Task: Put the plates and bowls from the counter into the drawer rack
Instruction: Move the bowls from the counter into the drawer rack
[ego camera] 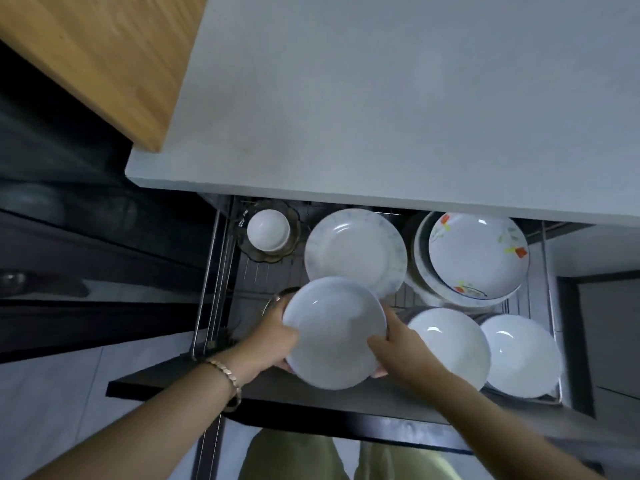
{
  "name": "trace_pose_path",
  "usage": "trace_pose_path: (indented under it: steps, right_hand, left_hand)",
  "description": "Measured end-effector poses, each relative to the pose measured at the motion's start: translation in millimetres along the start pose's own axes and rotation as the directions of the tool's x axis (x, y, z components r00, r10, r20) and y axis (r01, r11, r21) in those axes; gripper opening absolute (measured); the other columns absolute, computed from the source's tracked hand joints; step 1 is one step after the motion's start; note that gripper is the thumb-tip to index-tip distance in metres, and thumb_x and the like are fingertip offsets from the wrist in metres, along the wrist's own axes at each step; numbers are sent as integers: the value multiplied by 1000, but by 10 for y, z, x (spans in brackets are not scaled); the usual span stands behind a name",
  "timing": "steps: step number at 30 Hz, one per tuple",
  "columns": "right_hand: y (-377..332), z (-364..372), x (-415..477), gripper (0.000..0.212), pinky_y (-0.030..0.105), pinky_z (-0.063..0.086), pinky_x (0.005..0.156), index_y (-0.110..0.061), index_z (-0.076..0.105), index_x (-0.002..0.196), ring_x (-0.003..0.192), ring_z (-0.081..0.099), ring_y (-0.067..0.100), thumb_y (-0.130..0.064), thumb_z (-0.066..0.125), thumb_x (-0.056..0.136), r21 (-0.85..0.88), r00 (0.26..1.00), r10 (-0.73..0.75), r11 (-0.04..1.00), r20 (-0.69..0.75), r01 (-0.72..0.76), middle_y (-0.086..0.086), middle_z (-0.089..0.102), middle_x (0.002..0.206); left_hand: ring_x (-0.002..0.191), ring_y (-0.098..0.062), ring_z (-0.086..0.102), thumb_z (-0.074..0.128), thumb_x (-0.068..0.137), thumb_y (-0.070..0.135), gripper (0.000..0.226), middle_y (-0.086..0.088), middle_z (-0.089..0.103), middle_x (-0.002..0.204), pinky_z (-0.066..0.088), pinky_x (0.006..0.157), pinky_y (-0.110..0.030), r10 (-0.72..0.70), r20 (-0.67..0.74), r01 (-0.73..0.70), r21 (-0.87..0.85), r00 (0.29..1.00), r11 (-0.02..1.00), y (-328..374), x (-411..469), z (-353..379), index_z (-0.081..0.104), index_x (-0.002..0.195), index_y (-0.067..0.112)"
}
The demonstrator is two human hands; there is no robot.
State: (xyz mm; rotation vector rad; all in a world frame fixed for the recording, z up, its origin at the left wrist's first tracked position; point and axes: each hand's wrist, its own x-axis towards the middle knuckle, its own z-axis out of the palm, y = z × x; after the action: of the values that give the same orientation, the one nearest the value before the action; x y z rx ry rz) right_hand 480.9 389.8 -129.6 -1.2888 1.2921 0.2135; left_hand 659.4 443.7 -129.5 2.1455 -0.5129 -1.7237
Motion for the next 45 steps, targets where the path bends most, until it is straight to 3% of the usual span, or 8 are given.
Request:
trace_pose_path:
  steps: [9,14,22,27,34,39,41,45]
  right_hand:
    - [108,911,912,65,28,52,62,-30,32,142,93,49,24,-4,43,84,40,965,257,966,-51,-255,5,50,105]
    - [270,1119,1209,64,39,43,91,-23,30,144,102,49,24,-4,48,86,101,937,332,941,-110,-322,14,56,125]
    - [380,1182,1214,62,31,37,89,-14,31,144,105,47,22,2,48,87,183,923,350,930,-162,-320,9,54,120]
    - [361,1189,1164,58,27,34,83,-10,35,141,99,42,16,6,47,86,242,931,314,933,-184,-267,0,46,106]
    - [327,1238,1203,62,24,33,79,-16,34,142,94,45,18,4,45,85,226,937,280,946,-209,-233,1,50,104]
    - [268,1330,1266,62,24,36,82,-28,24,147,85,47,25,-7,42,91,131,945,262,962,-196,-240,11,43,116]
    - [246,1383,1269,61,27,36,94,-25,22,148,101,50,31,-7,41,93,134,935,245,967,-256,-216,9,35,116]
    - [240,1391,1321,65,33,27,109,-23,21,149,129,31,33,-3,40,90,121,918,274,961,-287,-250,15,29,140]
  left_hand:
    - [97,-25,54,43,85,-3,72,-9,56,115,59,72,-38,-55,58,36,285,997,958,-597,927,-494,27,145,32]
    - [104,-29,59,47,88,-1,62,-11,59,119,49,74,-29,-25,24,13,396,999,918,-717,1259,-467,31,143,24]
    - [104,-31,61,43,86,-3,64,-15,63,117,50,78,-33,90,-22,-65,519,996,853,-753,1286,-368,36,143,25]
    - [68,-22,50,39,90,-1,60,-14,41,121,47,70,-25,95,-60,-43,581,994,813,-739,1257,-351,36,141,30]
    - [51,-14,42,40,93,2,62,-13,39,116,46,57,-27,119,-77,-45,623,990,781,-829,1292,-404,25,145,32]
    - [94,-27,58,45,95,21,61,-14,46,122,54,74,-32,142,-68,-36,782,987,623,-936,1371,-579,16,147,31]
    - [103,-26,56,45,94,20,62,-10,50,124,54,82,-34,111,-9,-74,687,994,723,-961,1407,-628,17,148,32]
    - [65,-12,52,39,94,8,68,-2,56,96,40,50,-19,-11,75,-23,439,997,898,-914,1447,-651,12,148,39]
